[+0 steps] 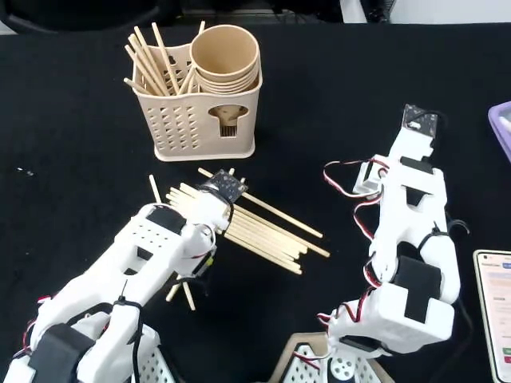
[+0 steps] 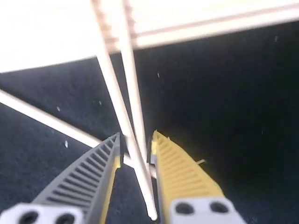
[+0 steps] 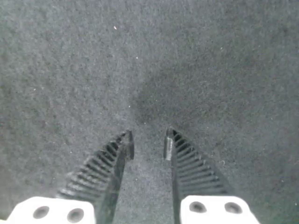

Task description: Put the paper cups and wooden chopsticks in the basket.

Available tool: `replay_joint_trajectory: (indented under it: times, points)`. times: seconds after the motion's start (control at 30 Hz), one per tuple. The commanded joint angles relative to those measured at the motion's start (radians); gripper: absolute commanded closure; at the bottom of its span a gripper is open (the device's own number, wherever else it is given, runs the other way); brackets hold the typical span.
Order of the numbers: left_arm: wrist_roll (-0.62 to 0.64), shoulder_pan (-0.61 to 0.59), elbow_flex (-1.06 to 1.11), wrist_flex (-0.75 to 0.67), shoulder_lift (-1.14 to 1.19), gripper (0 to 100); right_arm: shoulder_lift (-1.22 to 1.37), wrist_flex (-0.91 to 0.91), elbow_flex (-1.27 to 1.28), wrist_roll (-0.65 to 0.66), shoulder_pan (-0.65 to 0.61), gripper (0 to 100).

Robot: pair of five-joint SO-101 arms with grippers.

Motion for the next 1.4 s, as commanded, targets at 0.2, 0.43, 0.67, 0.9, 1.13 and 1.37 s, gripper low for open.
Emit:
replay_joint_trajectory:
  times: [0.2,0.43,0.67,0.9,1.13,1.37]
  points:
    - [-0.008,0.015,0.018,-0.041,-0.003,97,-0.002,-0.012,-0.035,0.0,-0.029,88.2]
    - [-0.006,0.016,0.022,-0.009,-0.015,97,-0.002,-0.012,-0.035,0.0,-0.029,88.2]
    - [-0.051,-0.001,-0.068,0.275,-0.203,97,-0.002,-0.012,-0.035,0.0,-0.029,88.2]
    - [-0.106,-0.064,-0.061,0.448,-0.726,97,-0.002,-0.012,-0.038,0.0,-0.029,88.2]
    - [-0.035,-0.182,-0.087,0.279,-1.185,97,-0.002,-0.012,-0.036,0.0,-0.029,88.2]
    - [0.167,-0.274,0.018,-0.227,-1.323,97,-0.002,-0.012,-0.035,0.0,-0.029,88.2]
